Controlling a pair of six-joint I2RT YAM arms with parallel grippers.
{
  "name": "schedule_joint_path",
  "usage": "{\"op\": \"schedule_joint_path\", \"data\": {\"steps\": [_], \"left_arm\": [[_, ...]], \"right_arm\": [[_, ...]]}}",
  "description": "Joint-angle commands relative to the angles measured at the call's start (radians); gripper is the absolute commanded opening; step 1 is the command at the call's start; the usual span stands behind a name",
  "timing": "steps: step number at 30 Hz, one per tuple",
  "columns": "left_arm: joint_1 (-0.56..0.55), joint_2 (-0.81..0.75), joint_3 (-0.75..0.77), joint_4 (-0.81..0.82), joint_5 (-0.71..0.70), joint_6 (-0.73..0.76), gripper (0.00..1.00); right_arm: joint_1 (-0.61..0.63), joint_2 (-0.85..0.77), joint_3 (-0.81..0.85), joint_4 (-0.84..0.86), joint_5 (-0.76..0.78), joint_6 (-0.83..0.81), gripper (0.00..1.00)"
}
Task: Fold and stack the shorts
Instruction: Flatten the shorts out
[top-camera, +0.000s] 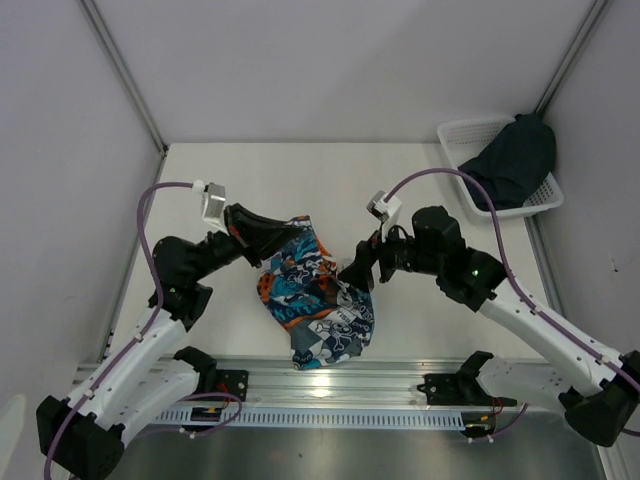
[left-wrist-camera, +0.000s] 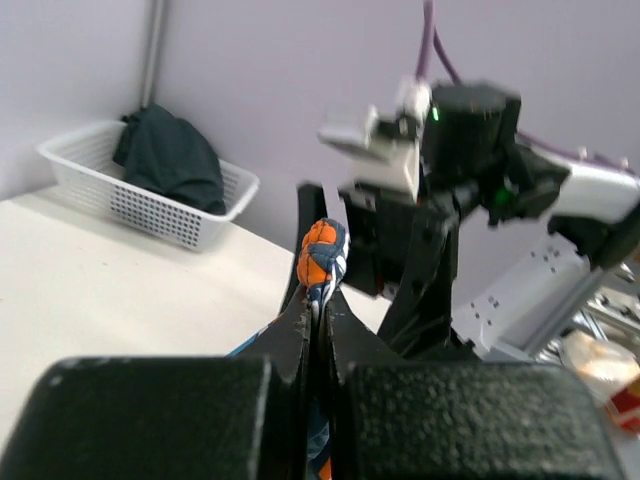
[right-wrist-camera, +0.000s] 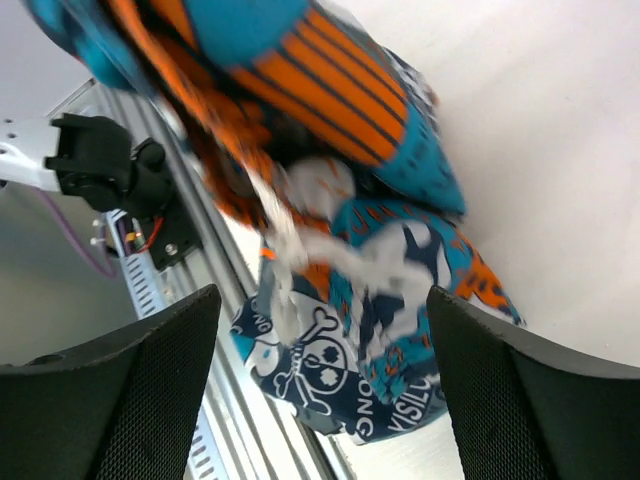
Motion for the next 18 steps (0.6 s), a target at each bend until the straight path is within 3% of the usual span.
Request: {"op": "schedule_joint_path", "data": {"steps": [1, 9, 18], "left_arm": [[-0.004, -0.029, 0.085, -0.123, -0.127, 0.046, 0.0], [-0.004, -0.028, 0.143, -0.187, -0.136, 0.048, 0.0], [-0.004, -0.042, 0.182, -0.245, -0.15, 0.058, 0.0]], "right_arm": [[0.002, -0.07, -0.086, 0.147, 0.093, 0.032, 0.85], [0.098, -0.102, -0.299, 0.317, 0.224, -0.017, 0.81], [0.196, -0.017, -0.31, 0.366, 0.399, -0.124, 0.79]]}}
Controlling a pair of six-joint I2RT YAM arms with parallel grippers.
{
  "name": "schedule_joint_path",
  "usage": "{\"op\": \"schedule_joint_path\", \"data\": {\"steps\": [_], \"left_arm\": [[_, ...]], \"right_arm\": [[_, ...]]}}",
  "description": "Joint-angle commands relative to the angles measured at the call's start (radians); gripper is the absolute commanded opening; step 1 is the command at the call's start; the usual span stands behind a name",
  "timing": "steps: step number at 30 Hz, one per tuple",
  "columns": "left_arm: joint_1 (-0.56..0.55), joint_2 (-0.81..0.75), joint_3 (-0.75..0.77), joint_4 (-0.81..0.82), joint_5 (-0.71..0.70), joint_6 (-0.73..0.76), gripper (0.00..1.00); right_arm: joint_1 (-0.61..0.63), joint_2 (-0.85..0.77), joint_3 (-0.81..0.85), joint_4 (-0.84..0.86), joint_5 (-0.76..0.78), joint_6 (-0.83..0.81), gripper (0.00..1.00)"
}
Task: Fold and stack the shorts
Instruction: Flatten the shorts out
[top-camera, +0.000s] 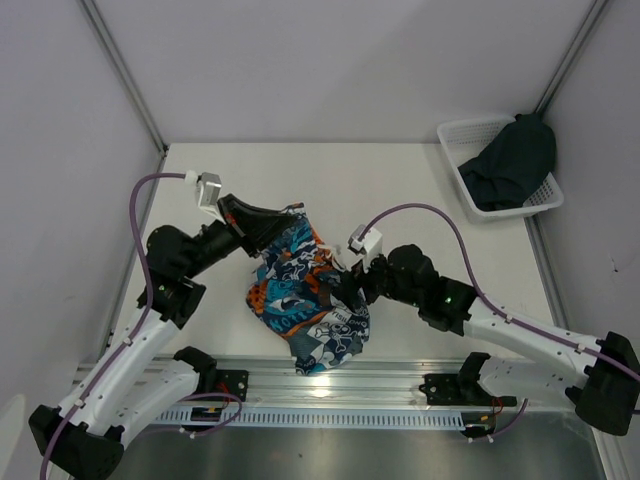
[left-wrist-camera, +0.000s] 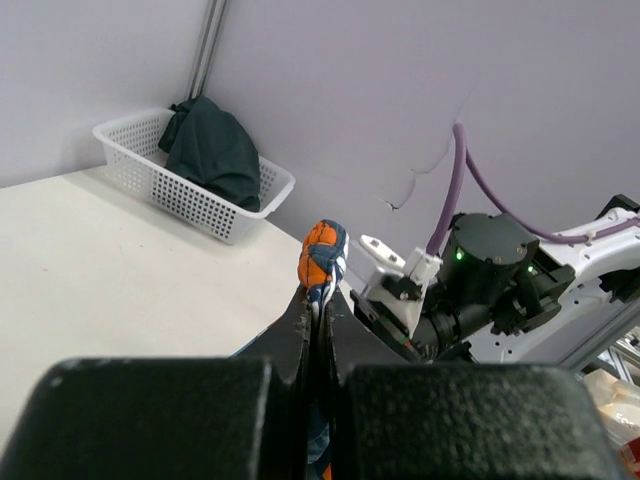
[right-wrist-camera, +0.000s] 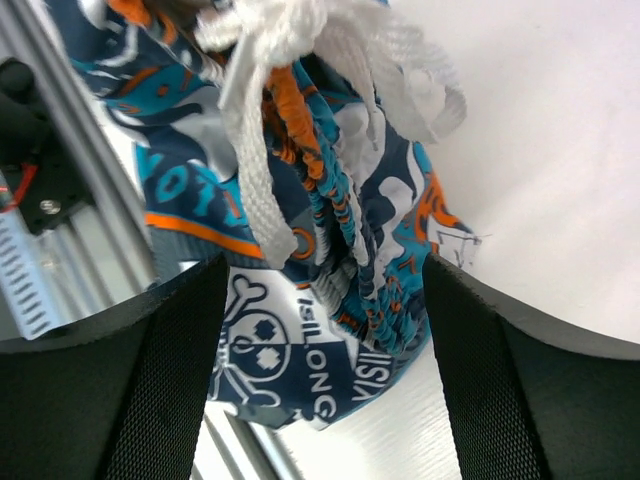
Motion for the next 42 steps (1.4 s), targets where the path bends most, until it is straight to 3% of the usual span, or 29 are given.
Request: {"op": "schedule_joint_path", "data": {"steps": [1, 10, 16, 20, 25, 27, 30, 34, 37, 42], "left_arm": [[-0.004, -0.02, 0.07, -0.019, -0.03, 0.023, 0.0], [-0.004, -0.018, 0.102, -0.079, -0.072, 0.015, 0.0], [-0.004, -0.023, 0.121, -0.102, -0.081, 0.018, 0.0], [-0.004, -0.028, 0.134, -0.128, -0.109, 0.032, 0.0], [0.028, -0.014, 0.202, -0.226, -0.187, 0.103, 0.0], [0.061, -0.002, 0.236, -0.236, -0.19, 0.109, 0.0], [0.202, 0.044, 0.321, -0.262, -0.15, 0.08, 0.0], [0.311, 0.071, 0.439, -0.271, -0.069, 0.04, 0.0], [0.321, 0.043, 0.544, -0.343, -0.041, 0.075, 0.0], [0.321, -0.083, 0.707, -0.536, -0.061, 0.132, 0.0]], "right_arm": [[0.05, 0.021, 0.005, 0.074, 0.137, -0.066, 0.79], [0.153, 0.102, 0.007, 0.074, 0.392, -0.117, 0.77], [0.169, 0.156, 0.028, 0.074, 0.492, -0.12, 0.61], [0.167, 0.164, 0.068, 0.056, 0.523, -0.117, 0.0], [0.123, 0.081, 0.212, -0.166, 0.394, -0.105, 0.0], [0.118, 0.066, 0.35, -0.298, 0.362, -0.079, 0.0], [0.115, 0.078, 0.551, -0.45, 0.301, -0.054, 0.0], [0.135, 0.133, 0.787, -0.594, 0.102, -0.014, 0.0], [0.223, 0.192, 0.968, -0.711, 0.029, 0.007, 0.0], [0.492, 0.249, 1.215, -0.837, 0.09, 0.02, 0.0]]}}
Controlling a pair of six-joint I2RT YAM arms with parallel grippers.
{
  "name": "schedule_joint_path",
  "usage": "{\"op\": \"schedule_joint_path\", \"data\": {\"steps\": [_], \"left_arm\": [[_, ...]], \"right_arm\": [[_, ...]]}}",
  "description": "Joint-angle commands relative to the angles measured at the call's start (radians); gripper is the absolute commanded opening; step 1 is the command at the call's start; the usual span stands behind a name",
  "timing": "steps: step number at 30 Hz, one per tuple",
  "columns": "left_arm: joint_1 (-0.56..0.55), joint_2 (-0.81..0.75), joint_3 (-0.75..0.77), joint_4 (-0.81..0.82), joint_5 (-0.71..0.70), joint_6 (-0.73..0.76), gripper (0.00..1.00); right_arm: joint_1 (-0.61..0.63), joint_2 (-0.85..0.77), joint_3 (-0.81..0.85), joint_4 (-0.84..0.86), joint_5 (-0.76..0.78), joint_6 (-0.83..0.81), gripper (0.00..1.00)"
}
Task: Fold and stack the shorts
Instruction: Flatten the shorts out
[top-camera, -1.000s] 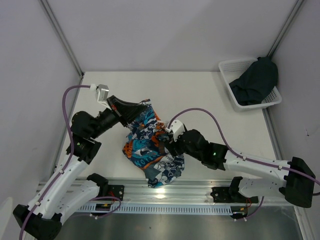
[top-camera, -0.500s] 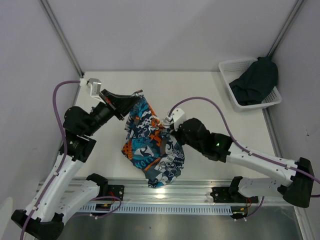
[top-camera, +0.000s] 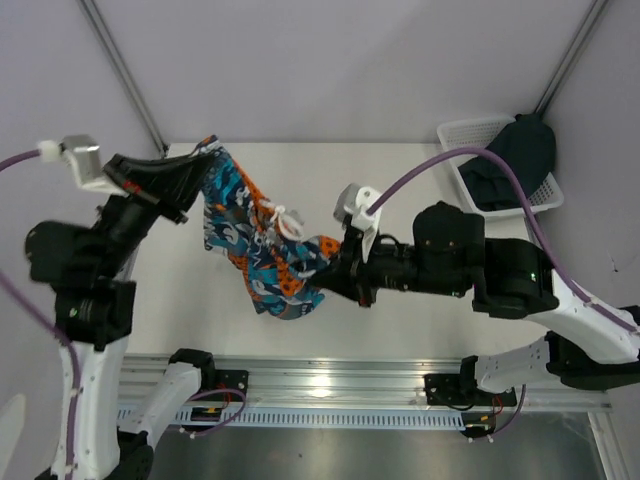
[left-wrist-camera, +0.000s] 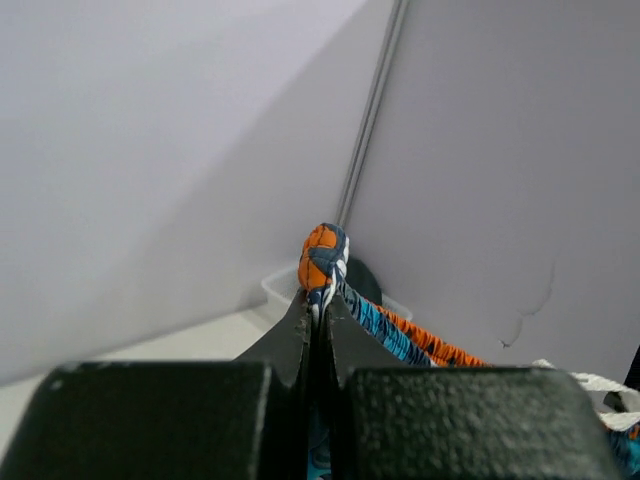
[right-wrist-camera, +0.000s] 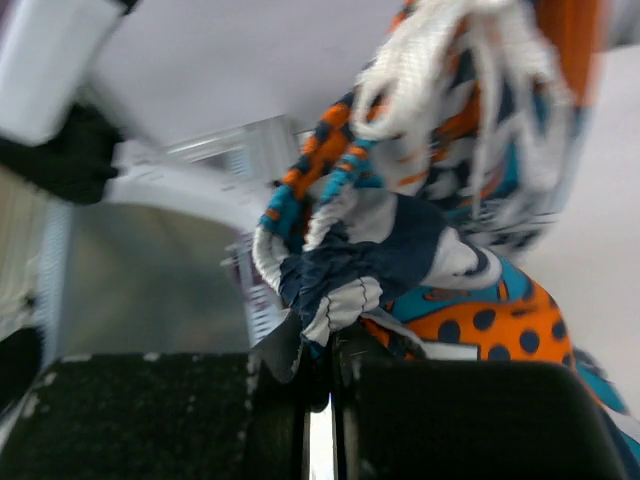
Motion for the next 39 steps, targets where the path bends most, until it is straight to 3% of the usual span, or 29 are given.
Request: {"op": "schedule_joint_path", "data": {"steps": [1, 6, 9, 12, 14, 15, 16, 18, 19, 22, 23, 24, 27, 32, 39], "left_arm": [[0.009, -0.114, 0.131, -0.117, -0.024, 0.072, 0.0], [0.009, -0.175, 0.33, -0.262, -0.076, 0.149, 0.0], [0.009, -0.172, 0.422, -0.289, -0.093, 0.18, 0.0], [0.009, -0.131, 0.41, -0.308, -0.102, 0.186, 0.0], [0.009, -0.093, 0.366, -0.256, -0.085, 0.162, 0.0], [0.009, -0.082, 0.312, -0.225, -0.076, 0.151, 0.0], [0.009, -0.058, 0.237, -0.157, -0.064, 0.125, 0.0], [0.009, -0.031, 0.124, -0.084, -0.038, 0.085, 0.0], [0.009, -0.019, 0.044, -0.043, -0.032, 0.074, 0.0], [0.009, 0.047, -0.143, 0.171, -0.022, -0.007, 0.0], [0.008, 0.103, -0.29, 0.313, -0.019, -0.036, 0.0], [0.006, 0.142, -0.332, 0.383, -0.021, -0.086, 0.0], [-0.02, 0.352, -0.458, 0.58, -0.065, -0.119, 0.0], [-0.037, 0.648, -0.474, 0.769, -0.136, -0.154, 0.0], [-0.019, 0.973, -0.252, 0.813, -0.236, -0.167, 0.0]], "right_arm": [[0.154, 0.04, 0.147, -0.154, -0.011, 0.019, 0.0], [0.365, 0.081, 0.273, -0.2, 0.093, 0.036, 0.0], [0.408, 0.095, 0.32, -0.206, 0.143, 0.033, 0.0], [0.406, 0.069, 0.317, -0.188, 0.284, 0.038, 0.0], [0.306, 0.028, 0.279, -0.179, 0.294, 0.068, 0.0], [0.244, 0.013, 0.255, -0.174, 0.223, 0.109, 0.0], [0.087, -0.007, 0.22, -0.157, 0.166, 0.131, 0.0], [-0.071, -0.059, 0.063, -0.137, 0.007, 0.189, 0.0], [-0.218, -0.073, -0.001, -0.11, -0.058, 0.203, 0.0], [-0.421, -0.096, -0.259, -0.021, -0.215, 0.245, 0.0], [-0.557, -0.096, -0.319, 0.014, -0.293, 0.254, 0.0], [-0.622, -0.081, -0.425, 0.087, -0.325, 0.263, 0.0], [-0.822, 0.006, -0.541, 0.219, -0.401, 0.288, 0.0], [-0.94, 0.277, -0.439, 0.324, -0.366, 0.243, 0.0], [-0.985, 0.834, 0.109, 0.311, -0.32, 0.217, 0.0]]}}
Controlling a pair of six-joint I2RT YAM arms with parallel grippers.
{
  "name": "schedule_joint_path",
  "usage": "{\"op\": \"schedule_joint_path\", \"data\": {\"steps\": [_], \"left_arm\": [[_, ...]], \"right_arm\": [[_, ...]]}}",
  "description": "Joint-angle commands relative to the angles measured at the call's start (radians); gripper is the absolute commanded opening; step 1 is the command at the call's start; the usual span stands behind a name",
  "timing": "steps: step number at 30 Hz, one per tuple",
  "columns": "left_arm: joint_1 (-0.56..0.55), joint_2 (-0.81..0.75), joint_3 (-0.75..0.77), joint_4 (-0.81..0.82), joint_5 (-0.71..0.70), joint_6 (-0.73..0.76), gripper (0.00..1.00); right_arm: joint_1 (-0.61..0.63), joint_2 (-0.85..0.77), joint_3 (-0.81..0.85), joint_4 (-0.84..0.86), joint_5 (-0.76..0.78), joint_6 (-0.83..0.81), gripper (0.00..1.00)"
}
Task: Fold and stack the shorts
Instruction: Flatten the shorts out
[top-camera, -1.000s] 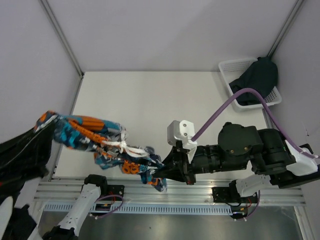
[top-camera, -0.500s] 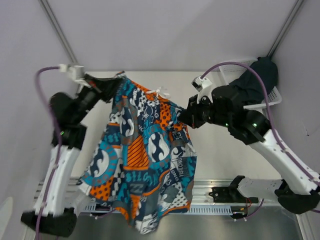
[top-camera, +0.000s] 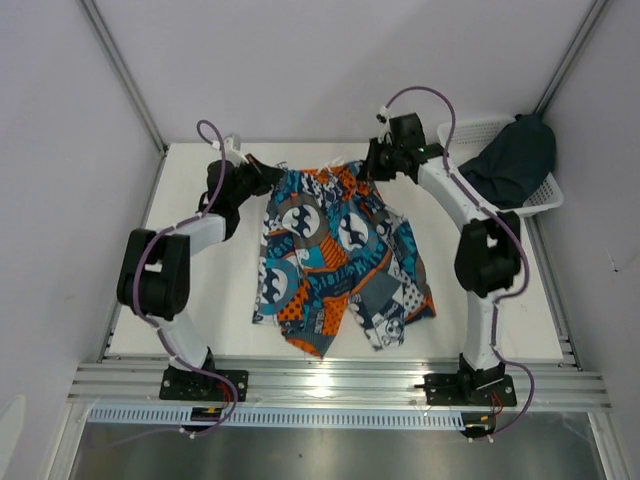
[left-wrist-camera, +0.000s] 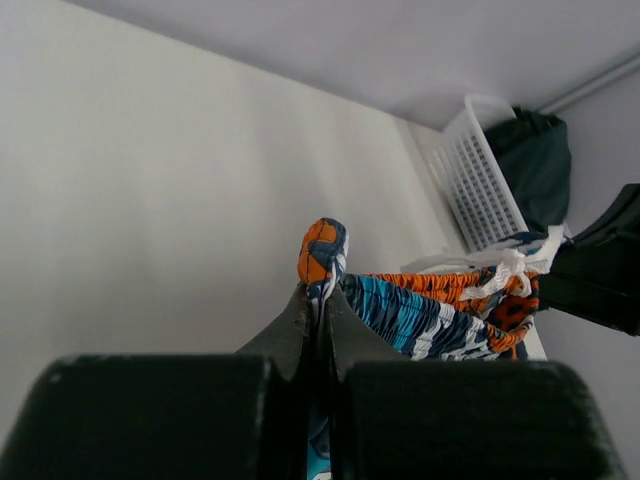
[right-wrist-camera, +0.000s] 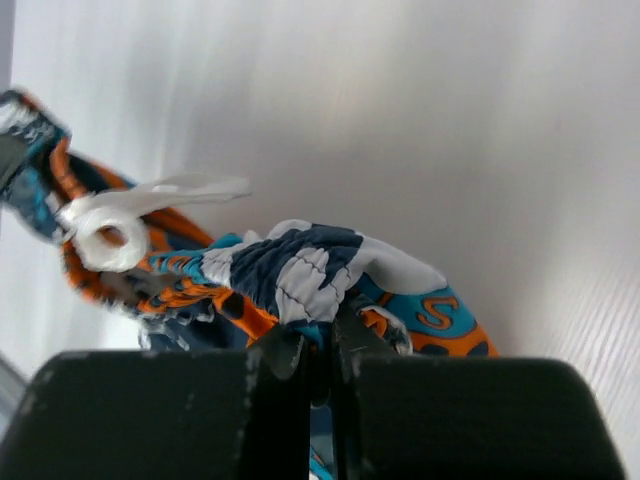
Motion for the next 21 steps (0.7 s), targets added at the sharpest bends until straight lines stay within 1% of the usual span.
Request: {"op": "schedule_joint_path", "data": {"steps": [1, 2, 3, 4, 5, 6, 7, 9, 10, 11, 12, 13, 15, 16, 17, 18, 20, 21], "left_arm": [[0.031, 0.107, 0.154, 0.139, -0.085, -0.025, 0.0], [0.038, 0.127, 0.168, 0.133, -0.104, -0.039, 0.0], [0.051, 0.144, 0.182, 0.13, -0.113, -0.045, 0.0], [0.059, 0.165, 0.183, 0.123, -0.127, -0.049, 0.0], [0.068, 0.169, 0.182, 0.113, -0.154, -0.062, 0.0], [0.076, 0.167, 0.176, 0.107, -0.17, -0.069, 0.0], [0.093, 0.157, 0.139, 0.103, -0.183, -0.075, 0.0], [0.104, 0.138, 0.104, 0.086, -0.232, -0.082, 0.0], [0.111, 0.121, 0.087, 0.06, -0.268, -0.082, 0.0], [0.111, 0.115, 0.079, 0.05, -0.268, -0.082, 0.0], [0.113, 0.111, 0.068, 0.046, -0.277, -0.08, 0.0], [0.117, 0.107, 0.067, 0.037, -0.279, -0.08, 0.0], [0.122, 0.095, 0.067, -0.022, -0.297, -0.077, 0.0], [0.125, 0.091, 0.056, -0.034, -0.302, -0.076, 0.0], [0.128, 0.078, 0.045, -0.043, -0.305, -0.074, 0.0], [0.134, 0.074, 0.041, -0.048, -0.306, -0.075, 0.0], [0.14, 0.065, 0.027, -0.058, -0.305, -0.076, 0.0], [0.148, 0.06, 0.024, -0.077, -0.3, -0.072, 0.0]], "right_arm": [[-0.016, 0.198, 0.38, 0.039, 0.044, -0.02, 0.0], [-0.017, 0.321, 0.479, 0.019, 0.058, -0.018, 0.1], [-0.019, 0.382, 0.583, -0.032, 0.07, -0.018, 0.27], [-0.019, 0.436, 0.783, -0.068, 0.11, -0.02, 0.67], [-0.017, 0.509, 0.861, -0.133, 0.131, -0.018, 0.78], [-0.017, 0.52, 0.909, -0.154, 0.138, -0.02, 0.89], [-0.011, 0.51, 0.914, -0.16, 0.133, -0.029, 0.99], [0.007, 0.374, 0.714, -0.093, 0.141, -0.065, 1.0], [0.044, 0.238, 0.484, 0.008, 0.171, -0.078, 0.99], [0.067, 0.237, 0.377, 0.059, 0.184, -0.087, 0.99], [0.09, 0.124, 0.286, 0.096, 0.188, -0.096, 0.98], [0.115, 0.078, 0.211, 0.12, 0.181, -0.107, 0.94], [0.199, 0.001, 0.074, 0.139, 0.174, -0.118, 0.9], [0.236, -0.015, 0.045, 0.131, 0.196, -0.135, 0.86], [0.309, -0.025, 0.017, 0.121, 0.216, -0.141, 0.83], [0.345, -0.045, -0.032, 0.122, 0.245, -0.144, 0.81], [0.412, -0.061, -0.075, 0.136, 0.259, -0.138, 0.74], [0.475, -0.068, -0.11, 0.142, 0.259, -0.135, 0.72]]}}
